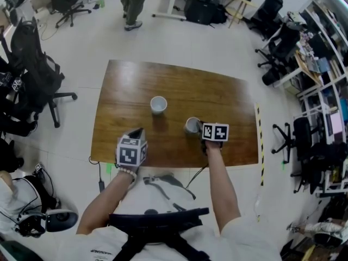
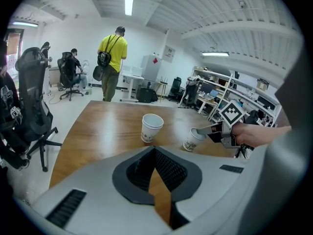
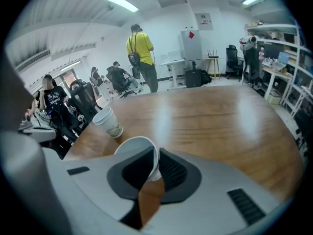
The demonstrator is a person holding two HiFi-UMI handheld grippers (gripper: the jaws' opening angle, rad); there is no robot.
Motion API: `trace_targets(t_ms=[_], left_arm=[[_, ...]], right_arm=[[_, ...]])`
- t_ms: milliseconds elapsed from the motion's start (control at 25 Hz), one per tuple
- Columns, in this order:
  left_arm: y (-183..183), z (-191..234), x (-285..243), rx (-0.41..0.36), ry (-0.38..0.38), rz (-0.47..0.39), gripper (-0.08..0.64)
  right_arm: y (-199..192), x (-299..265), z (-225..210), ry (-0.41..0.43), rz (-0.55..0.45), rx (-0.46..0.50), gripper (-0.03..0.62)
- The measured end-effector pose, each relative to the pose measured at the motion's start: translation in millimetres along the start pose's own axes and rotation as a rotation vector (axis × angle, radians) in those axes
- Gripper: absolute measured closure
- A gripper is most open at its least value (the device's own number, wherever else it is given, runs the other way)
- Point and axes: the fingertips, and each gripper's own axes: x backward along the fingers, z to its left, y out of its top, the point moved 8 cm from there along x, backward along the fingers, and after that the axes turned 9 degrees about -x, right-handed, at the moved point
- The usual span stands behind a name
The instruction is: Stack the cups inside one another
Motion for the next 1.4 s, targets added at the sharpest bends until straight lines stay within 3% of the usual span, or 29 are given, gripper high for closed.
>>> trace_targets(t_ms=[600, 1400], left_arm=[[-6, -1, 3, 0.0, -0.012, 0.004, 0.563], [-5, 17, 3, 0.027, 0.003, 0.002, 0.562]], right_arm=[[12, 19, 16, 0.025, -0.042, 0.025, 0.561], [98, 40, 120, 0.207, -0.159, 0.153, 0.561]])
